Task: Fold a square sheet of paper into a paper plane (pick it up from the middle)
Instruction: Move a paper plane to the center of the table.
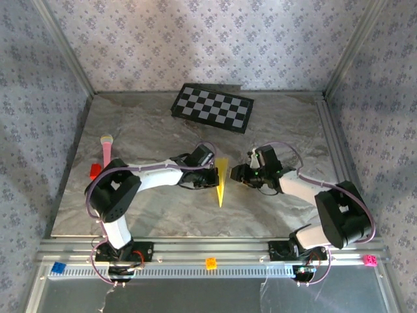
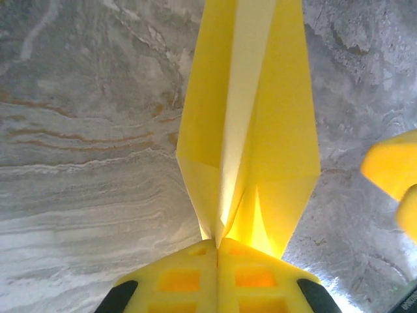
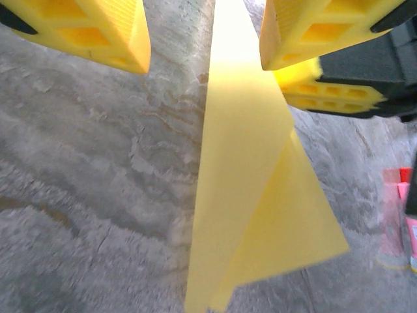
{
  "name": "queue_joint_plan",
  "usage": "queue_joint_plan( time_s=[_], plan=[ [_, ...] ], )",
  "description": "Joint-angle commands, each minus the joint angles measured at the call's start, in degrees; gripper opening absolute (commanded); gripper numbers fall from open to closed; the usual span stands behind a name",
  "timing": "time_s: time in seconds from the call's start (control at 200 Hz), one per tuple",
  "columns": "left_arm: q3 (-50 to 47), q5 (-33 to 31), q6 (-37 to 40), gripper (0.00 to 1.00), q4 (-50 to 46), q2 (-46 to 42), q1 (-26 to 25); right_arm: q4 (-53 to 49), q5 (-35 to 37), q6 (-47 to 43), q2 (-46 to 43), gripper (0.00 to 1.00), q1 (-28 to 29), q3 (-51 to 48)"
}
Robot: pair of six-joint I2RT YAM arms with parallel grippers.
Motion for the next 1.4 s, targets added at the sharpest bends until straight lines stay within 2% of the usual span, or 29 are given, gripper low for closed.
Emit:
queue_joint_plan(
  time_s=[0.0,0.245,0.455,0.66,0.715,0.895,1.004,1.124,1.264,1.394],
  plan=[
    [3.06,-3.44,2.86,0.03,-5.91,-1.90,-0.63,-2.58,-0.43,-1.40,0.82,0.50,1.91,2.18],
    [4.37,-3.77,3.42,0.04,-7.10,-1.73,-1.56,-2.76,1.86,-1.10,5.72,0.51,5.69,6.03],
    [4.63,-4.11,3.67,0.06,-7.62,-1.91,-1.54,-0.82,3.68,0.82,9.42,0.47,6.01,5.85],
    [4.28,-4.76,3.26,0.07,-7.83,-2.04,-1.52,-1.40,5.89,1.32,9.21,0.44,5.91,5.28],
    [4.40,-4.83,3.42,0.08,-8.01,-1.92,-1.54,-1.19,5.60,1.32,9.15,0.41,5.82,5.03],
    [4.96,-3.66,3.46,0.15,-8.21,-1.17,-1.53,1.64,3.14,2.18,10.01,0.20,5.65,4.49],
    [4.18,-3.68,2.86,0.21,-7.26,-1.56,-1.54,4.38,1.58,3.68,10.52,0.12,5.29,3.35],
    [3.95,-3.65,2.57,0.22,-6.96,-1.26,-1.39,4.69,1.07,3.88,10.95,0.09,5.04,3.16],
    [2.78,-4.04,2.09,0.27,-5.55,-1.65,-1.36,4.49,1.34,4.07,11.14,0.08,4.68,2.74],
    [2.69,-3.88,2.09,0.28,-5.50,-0.87,-1.08,4.43,1.41,4.01,11.31,0.08,4.54,2.81]
  ],
)
